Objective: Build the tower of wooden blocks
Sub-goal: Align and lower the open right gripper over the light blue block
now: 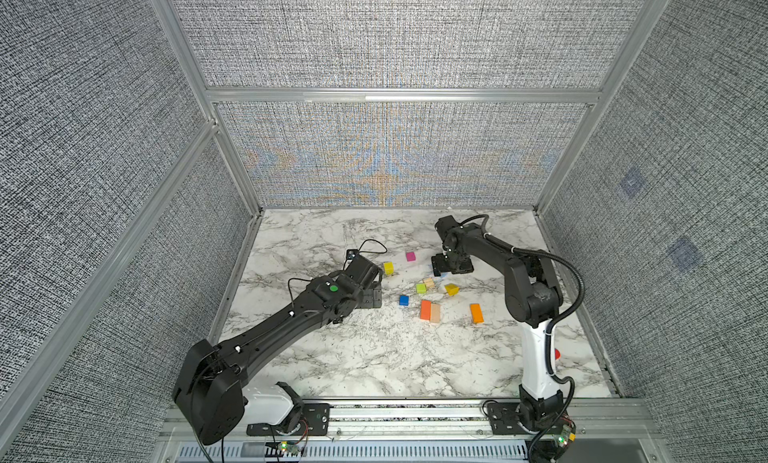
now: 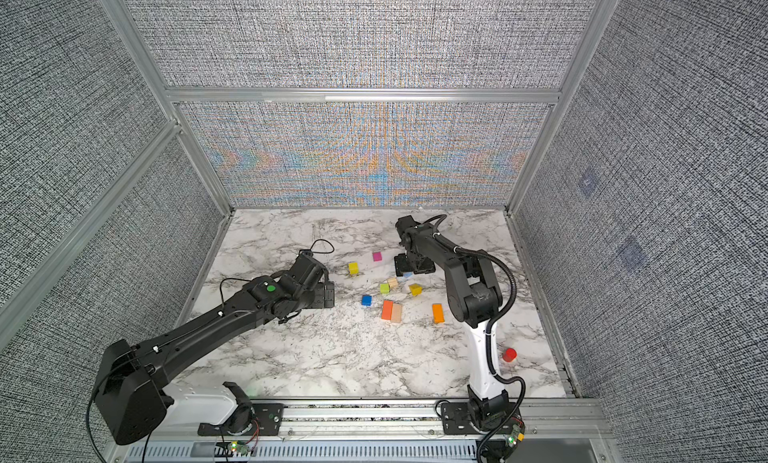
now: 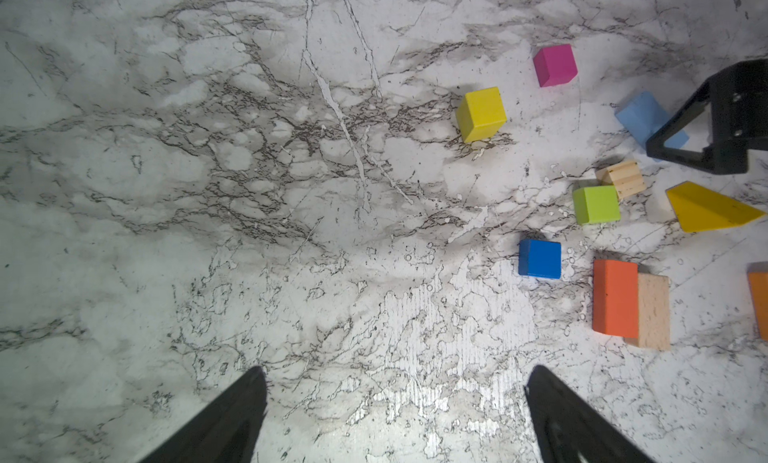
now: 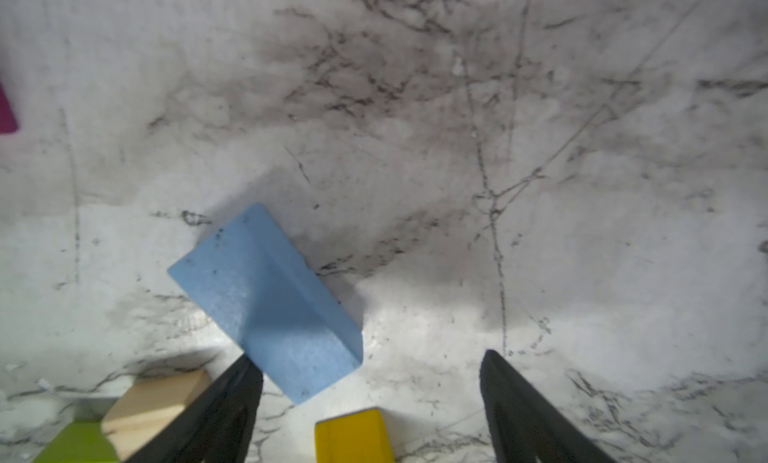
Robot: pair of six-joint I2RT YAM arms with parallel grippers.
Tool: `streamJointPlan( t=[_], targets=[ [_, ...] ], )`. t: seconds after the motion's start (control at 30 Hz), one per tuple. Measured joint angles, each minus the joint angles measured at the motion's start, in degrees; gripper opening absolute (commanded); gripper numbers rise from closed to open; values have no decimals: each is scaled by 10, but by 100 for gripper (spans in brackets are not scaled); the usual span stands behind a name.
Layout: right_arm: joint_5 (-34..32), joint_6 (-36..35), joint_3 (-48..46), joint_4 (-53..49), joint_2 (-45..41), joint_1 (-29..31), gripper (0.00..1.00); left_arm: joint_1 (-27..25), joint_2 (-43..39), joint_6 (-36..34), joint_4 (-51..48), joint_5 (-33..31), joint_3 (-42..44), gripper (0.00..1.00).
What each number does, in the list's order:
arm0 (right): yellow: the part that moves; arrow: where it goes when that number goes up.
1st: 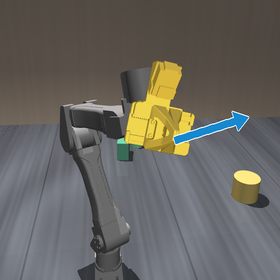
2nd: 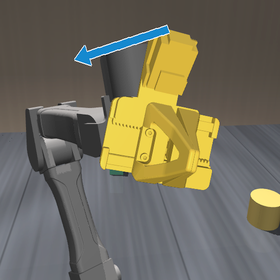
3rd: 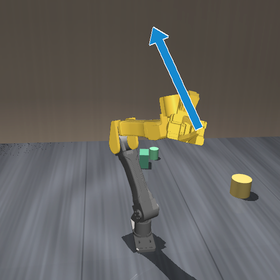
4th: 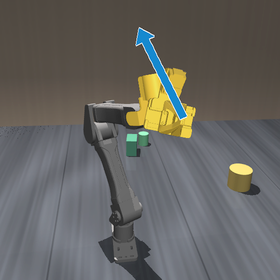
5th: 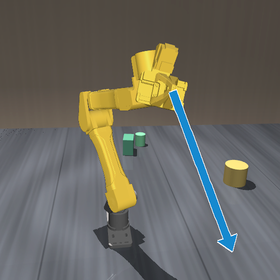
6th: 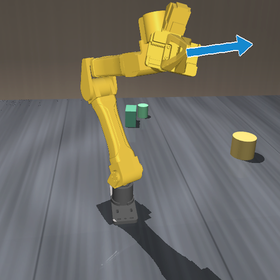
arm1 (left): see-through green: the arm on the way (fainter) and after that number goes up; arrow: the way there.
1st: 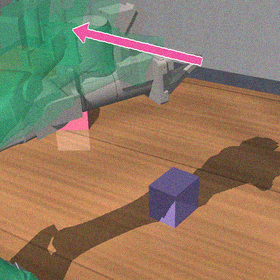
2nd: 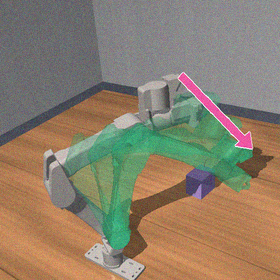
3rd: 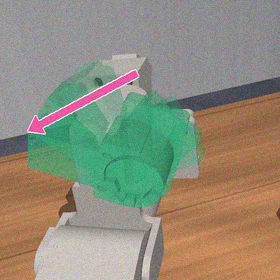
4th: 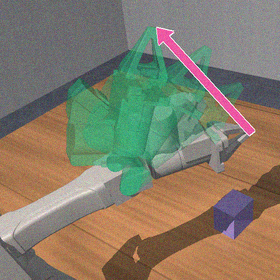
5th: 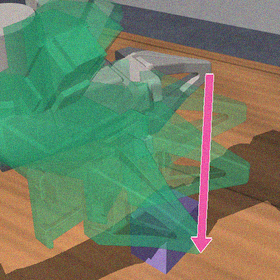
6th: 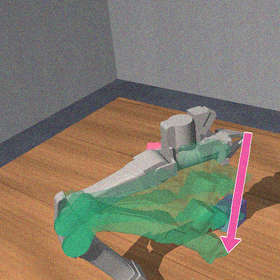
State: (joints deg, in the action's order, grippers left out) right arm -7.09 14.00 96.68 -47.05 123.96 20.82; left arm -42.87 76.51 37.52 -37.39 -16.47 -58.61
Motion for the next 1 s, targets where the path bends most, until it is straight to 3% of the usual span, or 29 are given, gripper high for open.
streamJointPlan(
  t=[0.67,1.0],
  targets=[
    [-16,-4,28,-10,0,-34,84,0,5,1,4,0,7,98],
    [17,14,10,-15,-40,-24,90,0,-2,2,5,-2,16,98]
  ],
)
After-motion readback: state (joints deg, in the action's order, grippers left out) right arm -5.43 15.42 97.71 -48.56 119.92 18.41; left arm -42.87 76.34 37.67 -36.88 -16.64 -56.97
